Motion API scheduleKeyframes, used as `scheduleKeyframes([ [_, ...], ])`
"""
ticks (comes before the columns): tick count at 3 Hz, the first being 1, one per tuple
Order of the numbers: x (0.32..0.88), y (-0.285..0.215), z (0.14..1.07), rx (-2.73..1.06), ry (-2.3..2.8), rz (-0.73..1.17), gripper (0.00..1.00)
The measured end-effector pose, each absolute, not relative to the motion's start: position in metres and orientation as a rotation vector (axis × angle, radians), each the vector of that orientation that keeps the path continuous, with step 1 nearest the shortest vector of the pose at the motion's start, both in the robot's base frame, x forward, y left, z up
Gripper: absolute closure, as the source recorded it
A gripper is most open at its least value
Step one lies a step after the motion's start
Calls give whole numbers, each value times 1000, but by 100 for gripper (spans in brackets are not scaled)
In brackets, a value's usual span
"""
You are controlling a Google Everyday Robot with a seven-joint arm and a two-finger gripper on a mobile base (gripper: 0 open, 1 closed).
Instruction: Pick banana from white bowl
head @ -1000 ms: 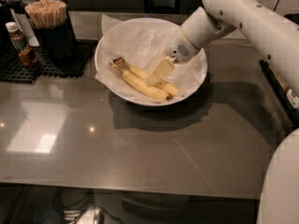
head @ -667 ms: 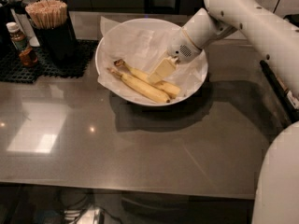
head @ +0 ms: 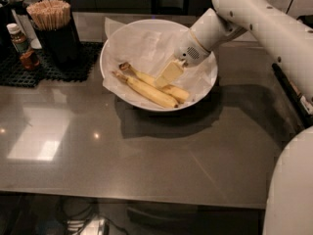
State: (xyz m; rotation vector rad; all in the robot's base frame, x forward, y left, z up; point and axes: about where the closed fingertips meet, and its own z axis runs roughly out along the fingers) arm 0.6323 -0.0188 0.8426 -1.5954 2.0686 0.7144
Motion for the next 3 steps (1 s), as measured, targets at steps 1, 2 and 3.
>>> scheduleKeyframes([
  [1,633,-13,842,-1594,2086,703,82],
  [2,633,-13,844,-1594,2086,703,59],
  [3,633,-11,842,-1591,2099,704,35],
])
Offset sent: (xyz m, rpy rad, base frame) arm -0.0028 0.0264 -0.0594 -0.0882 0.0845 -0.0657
